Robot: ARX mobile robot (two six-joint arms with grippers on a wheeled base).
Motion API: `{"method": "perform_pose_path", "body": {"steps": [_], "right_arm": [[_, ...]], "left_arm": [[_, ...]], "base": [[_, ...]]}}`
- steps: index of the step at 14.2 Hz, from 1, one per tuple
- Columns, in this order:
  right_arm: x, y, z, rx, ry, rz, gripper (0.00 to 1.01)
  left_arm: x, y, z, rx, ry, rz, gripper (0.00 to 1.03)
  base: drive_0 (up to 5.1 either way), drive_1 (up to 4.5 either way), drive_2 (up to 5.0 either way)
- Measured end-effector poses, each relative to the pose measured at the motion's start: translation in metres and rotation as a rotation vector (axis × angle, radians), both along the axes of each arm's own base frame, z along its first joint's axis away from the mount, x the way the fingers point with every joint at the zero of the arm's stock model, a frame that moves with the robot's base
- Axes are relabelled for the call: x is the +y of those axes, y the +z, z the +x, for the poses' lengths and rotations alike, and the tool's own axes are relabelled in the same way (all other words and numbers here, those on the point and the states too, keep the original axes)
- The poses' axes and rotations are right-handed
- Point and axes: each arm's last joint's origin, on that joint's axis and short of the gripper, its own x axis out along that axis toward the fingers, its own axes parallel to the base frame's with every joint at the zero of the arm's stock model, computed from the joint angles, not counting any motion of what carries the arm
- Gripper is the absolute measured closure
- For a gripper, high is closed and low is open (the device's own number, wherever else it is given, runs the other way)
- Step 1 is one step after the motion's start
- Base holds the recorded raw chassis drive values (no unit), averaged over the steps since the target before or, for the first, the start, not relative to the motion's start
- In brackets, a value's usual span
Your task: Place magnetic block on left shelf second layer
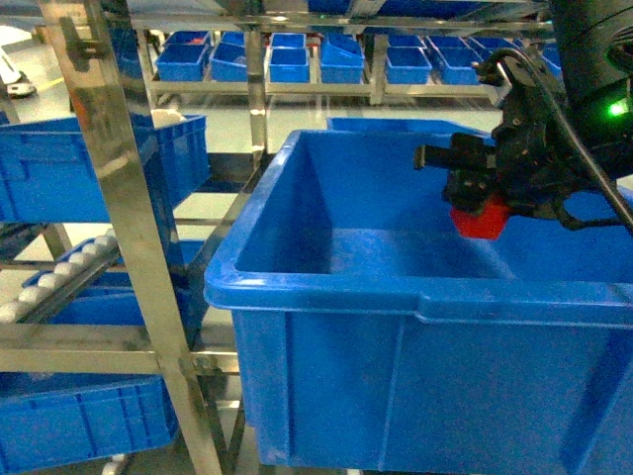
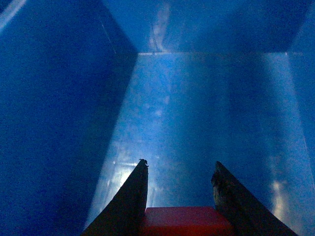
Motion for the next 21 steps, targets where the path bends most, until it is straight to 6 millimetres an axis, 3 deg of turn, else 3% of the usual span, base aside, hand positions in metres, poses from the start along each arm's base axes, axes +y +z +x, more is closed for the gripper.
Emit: {"method": "perform_pose_path", "body": {"steps": [3, 5, 8, 9, 10, 13, 16, 18, 21], "right_arm": [[-0.006, 0.008, 0.005, -0.078, -0.022, 0.016, 0.66], [-0.016, 0.022, -0.01, -0.167, -0.06, 0.011, 0.42], [-0.03, 0.053, -0.066, -0.281, -0.027, -0.039, 0.04], [-0.037, 0.056, -0.086, -0.286, -0.024, -0.055, 0.03], [-0.046, 0.064, -0.104, -0.276, -0.027, -0.06, 0.04], [-0.075, 0.124, -0.155, -0.337, -0.083, -0.071, 0.03], [-0.078, 0.126, -0.155, -0.379, -0.107, -0.083, 0.04], [-0.084, 0.104, -0.177, -0.648, -0.165, -0.133, 0.29], [-0.093, 0.067, -0.209, -0.694, -0.176, -0.149, 0.68]], "left_arm": [[0.0, 0.0, 0.0, -0.002, 0.0, 0.0, 0.05], [0.0, 0.0, 0.0, 0.0, 0.0, 0.0, 0.05], [0.0, 0.0, 0.0, 0.0, 0.0, 0.0, 0.05], [0.0, 0.0, 0.0, 0.0, 0.0, 0.0, 0.05], [0.0, 0.0, 0.0, 0.0, 0.0, 0.0, 0.05], [0.0, 0.0, 0.0, 0.0, 0.0, 0.0, 0.05], [0.0, 0.0, 0.0, 0.0, 0.0, 0.0, 0.05], [0.0, 0.0, 0.0, 0.001, 0.002, 0.0, 0.05], [0.0, 0.0, 0.0, 0.0, 0.0, 0.0, 0.05]], "base": [[0.0, 0.0, 0.0], [0.0, 0.0, 0.0], [0.0, 0.0, 0.0], [0.0, 0.0, 0.0], [0.0, 0.0, 0.0], [0.0, 0.0, 0.0], [0.0, 0.0, 0.0], [0.0, 0.0, 0.0], [0.0, 0.0, 0.0]]}}
